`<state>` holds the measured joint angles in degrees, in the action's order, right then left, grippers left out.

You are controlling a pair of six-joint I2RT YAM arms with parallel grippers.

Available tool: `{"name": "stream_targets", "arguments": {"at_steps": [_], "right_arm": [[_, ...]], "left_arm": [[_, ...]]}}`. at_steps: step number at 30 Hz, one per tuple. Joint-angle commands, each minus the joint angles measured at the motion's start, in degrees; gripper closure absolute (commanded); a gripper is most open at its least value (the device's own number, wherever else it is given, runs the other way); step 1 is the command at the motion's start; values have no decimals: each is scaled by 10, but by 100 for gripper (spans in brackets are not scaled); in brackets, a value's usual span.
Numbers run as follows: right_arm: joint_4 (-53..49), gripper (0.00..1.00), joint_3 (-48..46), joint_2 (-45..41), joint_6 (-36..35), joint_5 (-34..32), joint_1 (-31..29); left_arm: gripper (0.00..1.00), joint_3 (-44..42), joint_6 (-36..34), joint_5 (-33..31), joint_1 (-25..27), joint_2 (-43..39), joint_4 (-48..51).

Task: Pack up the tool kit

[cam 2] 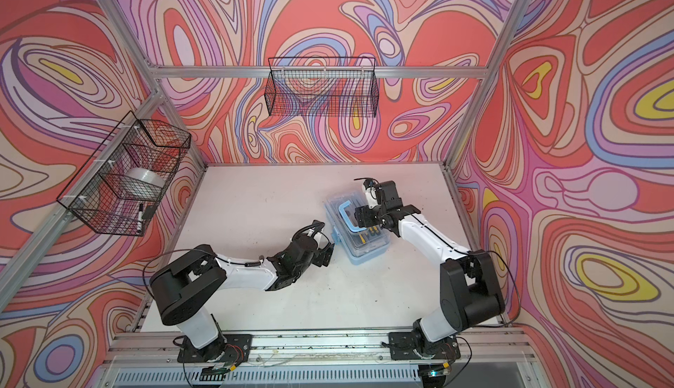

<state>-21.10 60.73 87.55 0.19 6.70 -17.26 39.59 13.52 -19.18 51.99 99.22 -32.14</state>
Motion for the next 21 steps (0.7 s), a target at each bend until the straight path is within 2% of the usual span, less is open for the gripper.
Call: {"name": "stream_targets", "arguments": {"at_steps": [1,7,21], "right_arm": [[-15,15,-9,11,4,-22,3],[-21,15,-12,11,4,-21,4],[-23,15,-30,3,4,-25,4]], "left_arm": [[5,-6,-3,31,7,27,-54],[2,11,5,44,9,82,-88],[1,69,14,-71,22,173,-145]]}}
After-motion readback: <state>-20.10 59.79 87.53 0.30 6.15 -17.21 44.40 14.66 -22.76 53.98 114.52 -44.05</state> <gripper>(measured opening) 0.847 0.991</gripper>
